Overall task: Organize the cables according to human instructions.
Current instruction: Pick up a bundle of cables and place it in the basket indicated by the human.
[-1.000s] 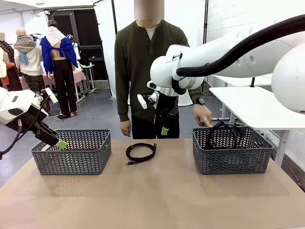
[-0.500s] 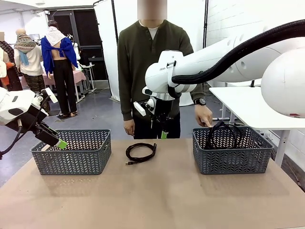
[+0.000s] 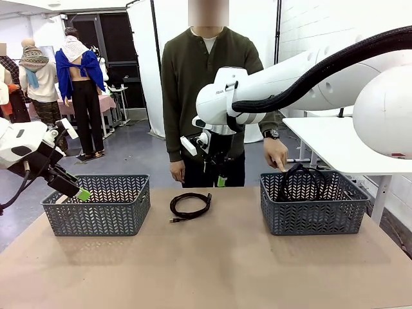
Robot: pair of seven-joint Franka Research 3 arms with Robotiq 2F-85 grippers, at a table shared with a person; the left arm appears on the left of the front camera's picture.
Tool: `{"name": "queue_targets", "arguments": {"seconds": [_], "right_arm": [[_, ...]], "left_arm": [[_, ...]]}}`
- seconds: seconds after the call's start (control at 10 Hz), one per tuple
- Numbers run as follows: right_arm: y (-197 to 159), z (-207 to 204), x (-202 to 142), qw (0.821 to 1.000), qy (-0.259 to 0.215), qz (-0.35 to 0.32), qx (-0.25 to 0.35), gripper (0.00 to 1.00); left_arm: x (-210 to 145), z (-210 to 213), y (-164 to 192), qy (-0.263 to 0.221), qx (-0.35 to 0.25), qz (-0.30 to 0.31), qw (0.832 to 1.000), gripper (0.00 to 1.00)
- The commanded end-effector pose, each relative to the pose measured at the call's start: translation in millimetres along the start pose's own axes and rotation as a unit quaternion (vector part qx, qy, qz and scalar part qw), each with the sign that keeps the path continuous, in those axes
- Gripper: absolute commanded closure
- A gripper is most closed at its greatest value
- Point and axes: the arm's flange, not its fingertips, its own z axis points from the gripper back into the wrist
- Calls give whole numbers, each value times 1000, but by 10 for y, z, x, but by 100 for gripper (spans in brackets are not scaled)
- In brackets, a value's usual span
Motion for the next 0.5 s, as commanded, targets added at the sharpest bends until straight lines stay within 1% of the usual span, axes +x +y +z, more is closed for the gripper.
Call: {"name": "queue_targets", "arguments": {"seconds": [0.0,0.1,0.2,0.4], "right_arm": [[23,13,-12,1000,-5,-3,-1,0],[0,0,0,1000,0,0,0,0],[-28,-101,15,1000,5,22,-2,0],[-62,-310,-5,999,-3,53,0,0]], "left_arm": [[-11,-2,17,-6,-4,2,1000,0],[-11,-2,17,-6,-4,2,1000,0],[-11,-2,17,-6,-4,2,1000,0],[-11,-2,17,-6,-4,2,1000,0]]}}
